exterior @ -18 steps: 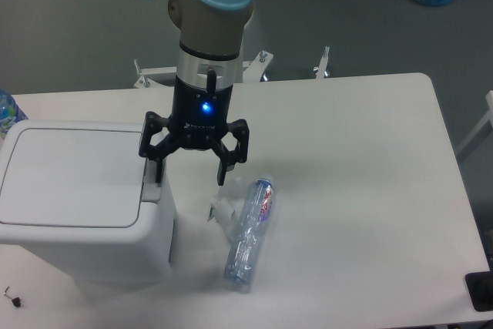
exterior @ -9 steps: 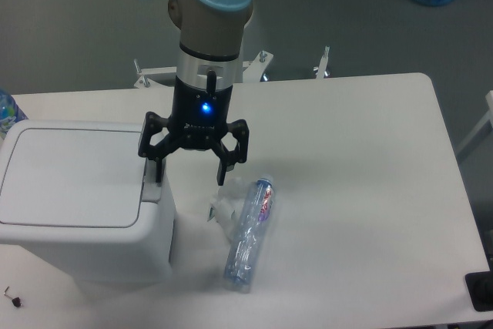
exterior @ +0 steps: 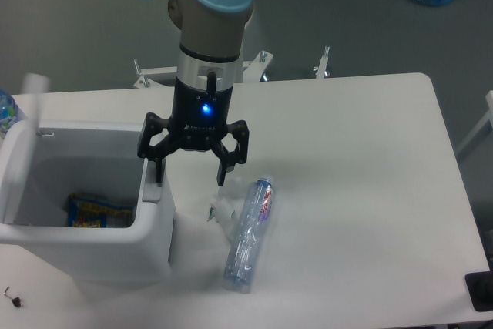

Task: Open the trash can

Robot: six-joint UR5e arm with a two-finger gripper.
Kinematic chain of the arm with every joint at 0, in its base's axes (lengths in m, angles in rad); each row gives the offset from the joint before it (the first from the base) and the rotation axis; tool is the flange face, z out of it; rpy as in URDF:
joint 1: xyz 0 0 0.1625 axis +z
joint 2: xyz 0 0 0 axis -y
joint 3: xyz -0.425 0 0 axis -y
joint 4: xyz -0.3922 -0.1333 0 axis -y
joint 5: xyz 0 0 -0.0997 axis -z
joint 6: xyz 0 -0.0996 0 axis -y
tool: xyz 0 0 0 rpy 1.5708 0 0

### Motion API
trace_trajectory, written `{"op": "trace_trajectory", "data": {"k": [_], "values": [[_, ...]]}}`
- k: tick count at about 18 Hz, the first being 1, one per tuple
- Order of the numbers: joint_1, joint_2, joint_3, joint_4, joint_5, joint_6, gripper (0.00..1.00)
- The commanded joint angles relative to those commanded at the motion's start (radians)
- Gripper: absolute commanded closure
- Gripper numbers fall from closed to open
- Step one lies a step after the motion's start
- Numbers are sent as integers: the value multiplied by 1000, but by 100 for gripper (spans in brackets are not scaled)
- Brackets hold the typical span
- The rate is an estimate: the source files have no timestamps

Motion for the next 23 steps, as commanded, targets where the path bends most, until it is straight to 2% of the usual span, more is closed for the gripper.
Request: {"op": "trace_trajectory", "data": {"k": [4, 8, 10, 12, 17, 20, 23], "values": [[5, 14, 52, 5, 2, 12, 0], [55, 23, 93, 12, 11, 18, 0], [86, 25, 115, 11, 91, 40, 0], [112, 28, 114, 2, 185, 110, 0], [158, 26, 104, -14, 308, 314, 0], [208, 28, 103, -66, 314, 428, 0], [244, 28, 101, -87, 316, 534, 0]]}}
